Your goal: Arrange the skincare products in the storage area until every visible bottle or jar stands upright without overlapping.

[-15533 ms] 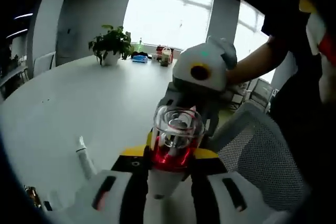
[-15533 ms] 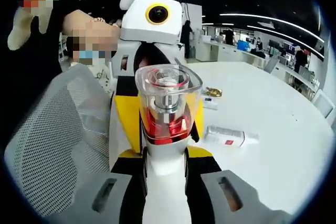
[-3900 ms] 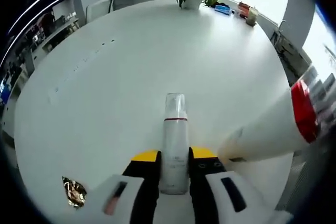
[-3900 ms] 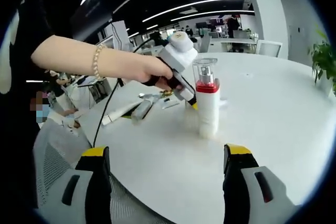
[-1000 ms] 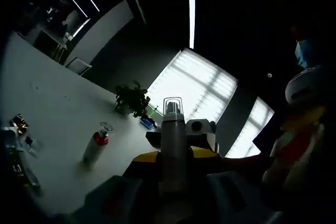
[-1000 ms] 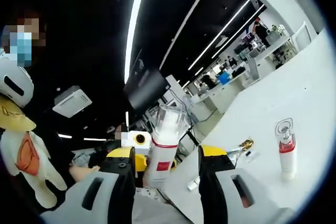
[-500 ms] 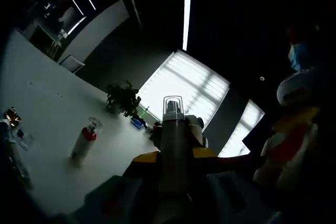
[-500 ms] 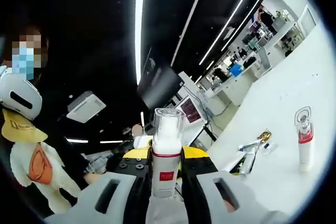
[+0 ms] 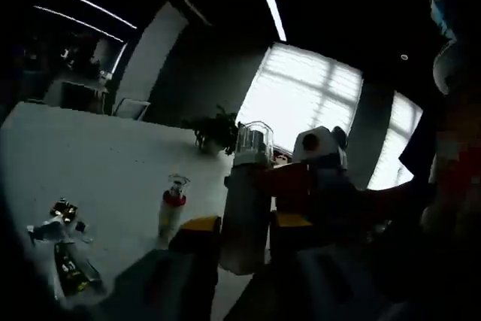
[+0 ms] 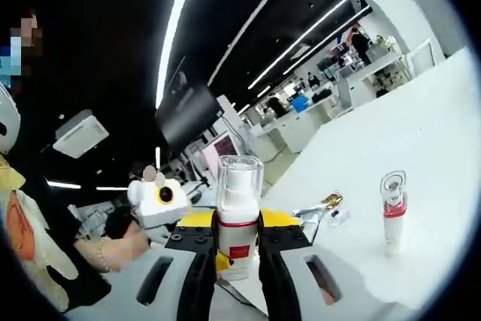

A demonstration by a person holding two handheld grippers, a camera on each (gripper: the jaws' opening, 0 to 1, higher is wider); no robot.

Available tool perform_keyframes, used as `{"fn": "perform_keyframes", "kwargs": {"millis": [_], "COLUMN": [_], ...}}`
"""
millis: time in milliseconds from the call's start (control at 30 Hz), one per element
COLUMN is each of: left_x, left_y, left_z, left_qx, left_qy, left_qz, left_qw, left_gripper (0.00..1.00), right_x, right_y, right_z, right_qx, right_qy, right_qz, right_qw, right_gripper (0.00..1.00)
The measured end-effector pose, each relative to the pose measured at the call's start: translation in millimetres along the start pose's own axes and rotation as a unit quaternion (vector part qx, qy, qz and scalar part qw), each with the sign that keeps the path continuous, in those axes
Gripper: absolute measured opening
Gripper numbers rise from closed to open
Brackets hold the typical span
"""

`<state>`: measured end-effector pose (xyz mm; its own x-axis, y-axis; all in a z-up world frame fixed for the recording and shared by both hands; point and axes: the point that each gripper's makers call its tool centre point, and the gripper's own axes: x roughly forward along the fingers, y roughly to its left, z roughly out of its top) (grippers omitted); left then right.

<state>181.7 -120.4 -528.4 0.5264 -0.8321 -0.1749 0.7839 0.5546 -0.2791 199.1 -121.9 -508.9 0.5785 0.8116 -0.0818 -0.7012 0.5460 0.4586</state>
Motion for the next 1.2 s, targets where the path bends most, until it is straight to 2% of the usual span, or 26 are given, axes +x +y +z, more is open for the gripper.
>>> {"fn": "perform_keyframes", "kwargs": {"millis": [67,167,200,300,333,367,433,533,633,667,700,767,833,867,933,967,1000,1033,1100,1133,1200], "left_x": [3.2,7.1,7.8,11.8,11.1,10.0,7.8,5.2,0.8,-0.6,-1.6,-2.7,-5.9,-9.1,-15.6,-19.4,-21.5,-26.0,-31.3,-33.5,-35.1], "left_y": [4.6,6.8,6.8,7.8,11.3,15.3,20.7,19.8,16.2,13.1,11.4,4.4,-7.6,-8.7,-21.2,-26.5,-28.9,-36.7,-47.8,-52.4,-57.2], "left_z": [-0.2,0.9,0.8,1.2,0.9,2.6,2.8,0.4,-1.7,0.0,0.0,2.2,5.4,6.6,11.0,13.2,16.1,17.7,21.4,20.4,23.1], "left_qx": [0.032,0.075,0.081,0.128,0.131,0.139,0.141,0.119,0.082,0.06,0.053,0.043,0.021,0.005,-0.011,-0.016,-0.011,-0.015,-0.018,-0.017,-0.009], "left_qy": [0.011,0.027,0.03,0.045,0.047,0.045,0.046,0.045,0.036,0.027,0.027,0.021,0.016,0.015,0.011,0.013,0.009,0.016,0.022,0.032,0.037], "left_qz": [0.04,0.093,0.097,0.133,0.14,0.152,0.176,0.163,0.128,0.117,0.105,0.083,0.024,0.01,-0.054,-0.077,-0.092,-0.127,-0.17,-0.186,-0.203], "left_qw": [0.9986,0.9925,0.9915,0.9819,0.9803,0.9775,0.9731,0.9784,0.9877,0.9909,0.9928,0.9954,0.9994,0.9998,0.9984,0.9968,0.9956,0.9916,0.985,0.9818,0.9785], "left_gripper": [0.23,0.21,0.21,0.22,0.24,0.25,0.2,0.2,0.2,0.19,0.19,0.19,0.19,0.19,0.19,0.19,0.19,0.19,0.19,0.19,0.19], "right_x": [-0.5,1.2,2.2,6.6,7.7,9.3,10.1,10.1,9.0,10.2,8.6,8.0,5.6,4.4,0.0,-3.4,-5.7,-10.0,-15.6,-19.0,-20.3], "right_y": [-10.6,-15.6,-15.0,-10.0,-9.0,-7.3,-2.7,4.0,9.4,15.9,16.1,23.9,32.4,37.1,46.7,54.9,57.3,64.9,74.1,79.9,82.8], "right_z": [-0.1,0.2,0.5,1.0,1.0,0.3,-0.5,-3.0,-1.9,0.6,-0.1,1.3,3.9,4.9,7.3,8.3,10.7,11.7,13.6,12.4,14.7], "right_qx": [-0.004,-0.012,-0.014,0.004,0.0,-0.01,-0.043,-0.065,-0.068,-0.072,-0.067,-0.065,-0.068,-0.072,-0.073,-0.067,-0.067,-0.059,-0.052,-0.055,-0.067], "right_qy": [0.009,0.012,0.011,-0.001,-0.004,-0.005,-0.003,0.007,0.01,-0.001,0.003,0.006,0.014,0.017,0.025,0.03,0.03,0.035,0.044,0.051,0.054], "right_qz": [-0.039,-0.087,-0.091,-0.087,-0.09,-0.098,-0.106,-0.101,-0.08,-0.054,-0.047,-0.007,0.038,0.059,0.098,0.134,0.149,0.184,0.222,0.244,0.251], "right_qw": [0.9992,0.996,0.9957,0.9962,0.9959,0.9951,0.9935,0.9927,0.9944,0.9959,0.9966,0.9978,0.9969,0.9955,0.9922,0.9883,0.9861,0.9806,0.9726,0.9669,0.9642], "right_gripper": [0.2,0.2,0.2,0.2,0.2,0.2,0.2,0.2,0.2,0.2,0.2,0.2,0.21,0.22,0.23,0.23,0.23,0.22,0.22,0.21,0.21]}}
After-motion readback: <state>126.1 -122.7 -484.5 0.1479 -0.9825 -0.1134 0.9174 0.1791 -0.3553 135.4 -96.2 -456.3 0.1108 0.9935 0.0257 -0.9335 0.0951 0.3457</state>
